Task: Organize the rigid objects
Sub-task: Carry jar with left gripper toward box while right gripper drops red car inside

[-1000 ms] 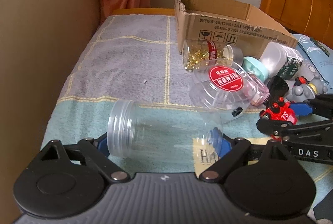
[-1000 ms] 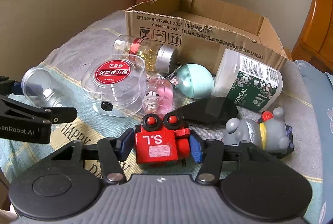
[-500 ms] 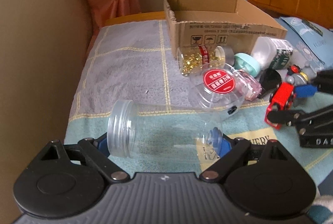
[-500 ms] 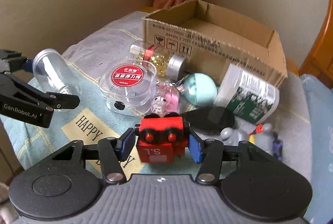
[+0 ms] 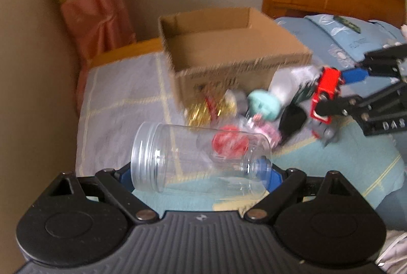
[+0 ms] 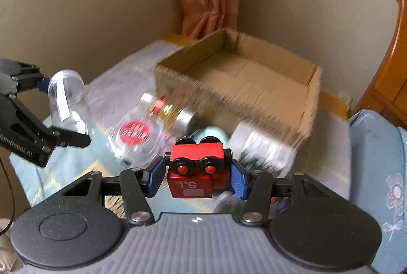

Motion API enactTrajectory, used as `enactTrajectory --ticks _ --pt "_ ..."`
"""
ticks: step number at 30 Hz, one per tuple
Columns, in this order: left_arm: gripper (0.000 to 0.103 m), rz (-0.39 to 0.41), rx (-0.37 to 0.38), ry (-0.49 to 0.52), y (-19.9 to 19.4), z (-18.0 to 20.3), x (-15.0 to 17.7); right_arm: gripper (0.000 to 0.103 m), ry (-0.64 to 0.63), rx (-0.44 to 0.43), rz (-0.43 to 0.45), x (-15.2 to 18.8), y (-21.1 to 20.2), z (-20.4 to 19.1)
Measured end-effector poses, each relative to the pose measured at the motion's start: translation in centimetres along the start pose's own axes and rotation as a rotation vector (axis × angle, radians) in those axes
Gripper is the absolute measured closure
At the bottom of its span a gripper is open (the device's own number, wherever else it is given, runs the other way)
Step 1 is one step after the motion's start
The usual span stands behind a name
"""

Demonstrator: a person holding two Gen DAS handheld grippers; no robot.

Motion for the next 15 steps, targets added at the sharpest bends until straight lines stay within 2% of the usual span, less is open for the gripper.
enactTrajectory --ticks 4,8,15 --pt "0.011 0.044 0.027 0.037 0.1 0.8 -3.5 0.044 0.012 0.023 0.035 -2.4 -0.2 2.0" --pt "0.011 0.075 0.003 0.041 1.3 0.9 -7.3 0.044 0.050 0.042 0.033 -4.5 1.0 4.2" --pt "0.011 0.055 -0.017 0.035 4.9 1.0 -11.9 0.044 0.145 0.064 -0.010 -6.6 4.2 7.6"
Point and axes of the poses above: each gripper's, at about its wrist camera, not at the fingertips, and y roughly the way its jaws point, z to its right, x to its underside, the point moved 5 cm from there along y, roughly the way its jaws point, and after that the axes turned 3 degrees about x, right-handed, at the moved point
